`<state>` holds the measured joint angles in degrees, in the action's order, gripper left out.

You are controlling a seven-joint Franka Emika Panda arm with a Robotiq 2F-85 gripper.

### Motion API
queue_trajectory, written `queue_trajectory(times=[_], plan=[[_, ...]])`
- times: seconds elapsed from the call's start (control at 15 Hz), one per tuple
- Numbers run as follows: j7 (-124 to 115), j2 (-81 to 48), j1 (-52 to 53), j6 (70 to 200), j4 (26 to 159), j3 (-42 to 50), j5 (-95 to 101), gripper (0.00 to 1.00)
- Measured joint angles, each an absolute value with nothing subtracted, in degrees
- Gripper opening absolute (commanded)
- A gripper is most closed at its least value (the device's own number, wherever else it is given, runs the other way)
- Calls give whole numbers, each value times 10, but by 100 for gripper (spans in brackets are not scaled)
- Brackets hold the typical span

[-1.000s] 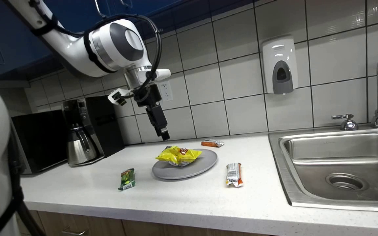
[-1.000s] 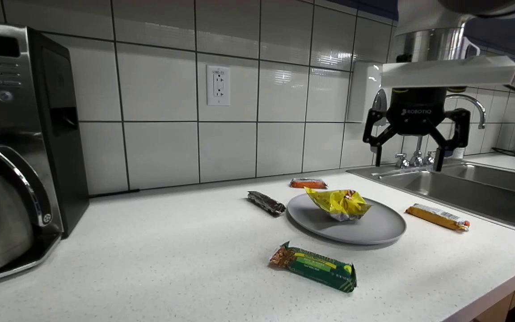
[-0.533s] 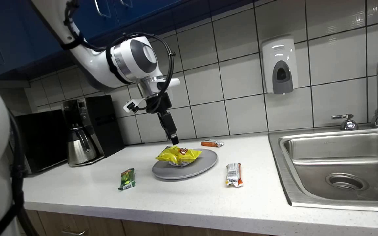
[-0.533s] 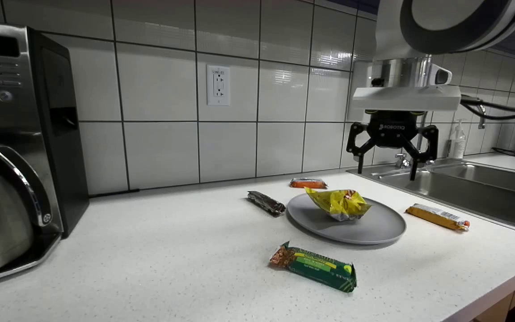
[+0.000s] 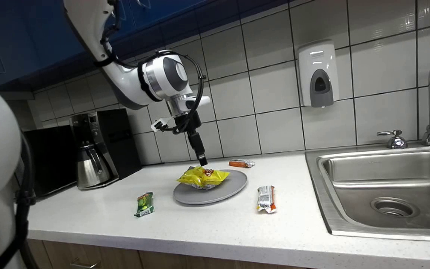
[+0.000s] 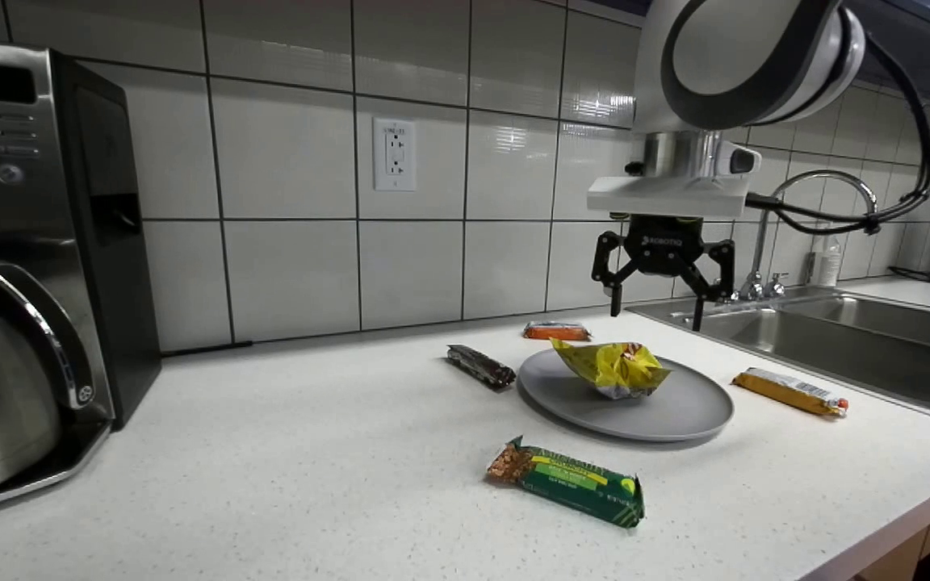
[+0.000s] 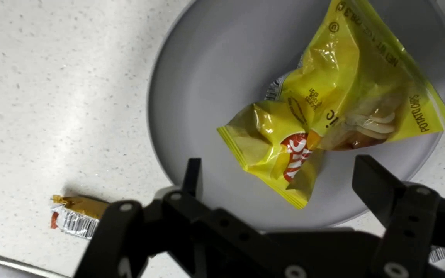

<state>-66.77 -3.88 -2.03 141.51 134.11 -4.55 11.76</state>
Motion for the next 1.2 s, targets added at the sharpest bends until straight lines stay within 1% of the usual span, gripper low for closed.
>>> queue_trajectory(times=[0.53,1.2], plan=[[-695,-120,35,1415,1266,-10,119,100],[-695,-131,69,1414,1260,2,119,100]])
